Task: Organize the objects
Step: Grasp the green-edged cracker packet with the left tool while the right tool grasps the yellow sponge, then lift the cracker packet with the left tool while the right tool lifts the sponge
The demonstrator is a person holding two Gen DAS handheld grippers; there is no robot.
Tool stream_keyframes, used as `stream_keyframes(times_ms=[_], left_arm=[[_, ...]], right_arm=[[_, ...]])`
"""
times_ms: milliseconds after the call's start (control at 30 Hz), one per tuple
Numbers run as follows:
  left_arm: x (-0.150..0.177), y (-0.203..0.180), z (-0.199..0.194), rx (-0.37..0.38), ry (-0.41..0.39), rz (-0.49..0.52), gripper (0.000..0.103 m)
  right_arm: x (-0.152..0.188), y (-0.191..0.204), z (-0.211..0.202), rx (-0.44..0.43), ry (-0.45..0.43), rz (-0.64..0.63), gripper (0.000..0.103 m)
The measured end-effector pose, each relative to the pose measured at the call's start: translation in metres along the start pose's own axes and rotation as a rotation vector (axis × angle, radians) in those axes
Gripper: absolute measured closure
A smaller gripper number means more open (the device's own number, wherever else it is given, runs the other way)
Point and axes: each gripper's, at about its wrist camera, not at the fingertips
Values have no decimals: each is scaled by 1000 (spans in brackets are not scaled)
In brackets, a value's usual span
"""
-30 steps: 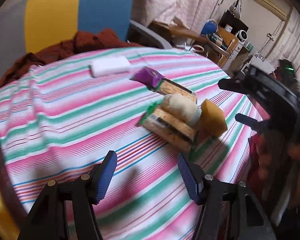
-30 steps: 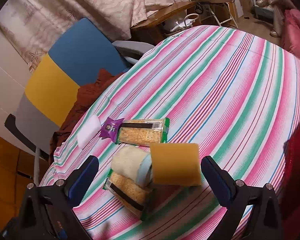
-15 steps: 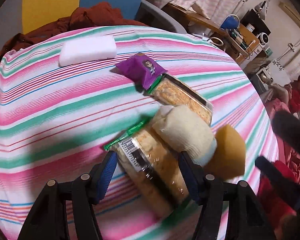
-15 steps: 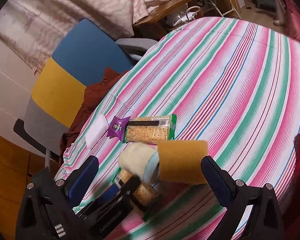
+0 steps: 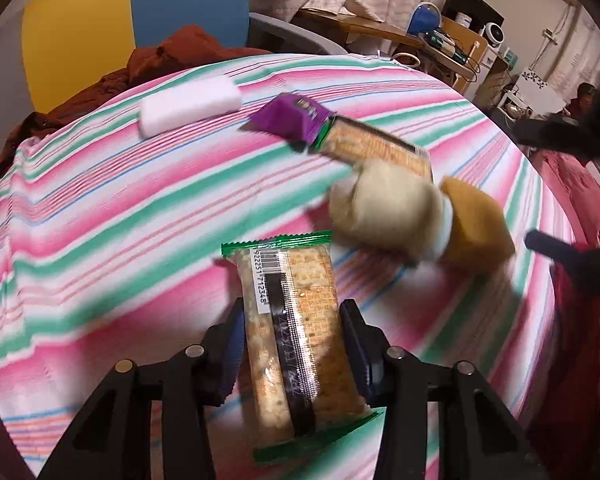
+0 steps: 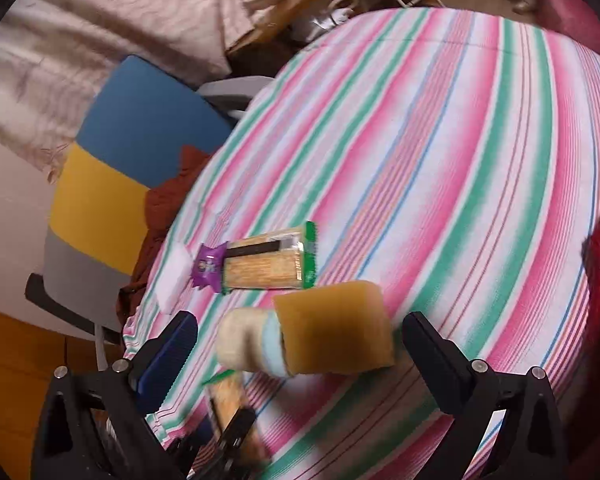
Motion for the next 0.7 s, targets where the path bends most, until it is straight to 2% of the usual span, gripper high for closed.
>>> stream_keyframes(times_ms=[200, 267, 400, 500, 567, 700], left_arm=[[36, 27, -26, 27, -32, -16, 59], [45, 33, -30, 39, -47, -27, 59], [47, 34, -30, 55, -56, -28, 58], [48, 36, -30, 71, -65, -36, 58], [49, 37, -30, 75, -76, -47, 58], [53, 36, -31, 67, -93, -41, 59]], right_arm=[[0, 2, 10, 71, 36, -43, 1], [1, 5, 12, 95, 44, -72, 4], [4, 11, 25, 193, 99, -153, 24], [7, 10, 39, 206, 168, -161, 27], [7, 11, 40, 237, 164, -182, 30], [8, 15, 43, 272, 167, -234, 42]])
Point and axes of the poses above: each gripper's, at about its wrist camera, not at the fingertips, and z roughly the way its jaws point, y to its left, x to its underside, and after that the axes turned 8 degrees about -z, right-handed
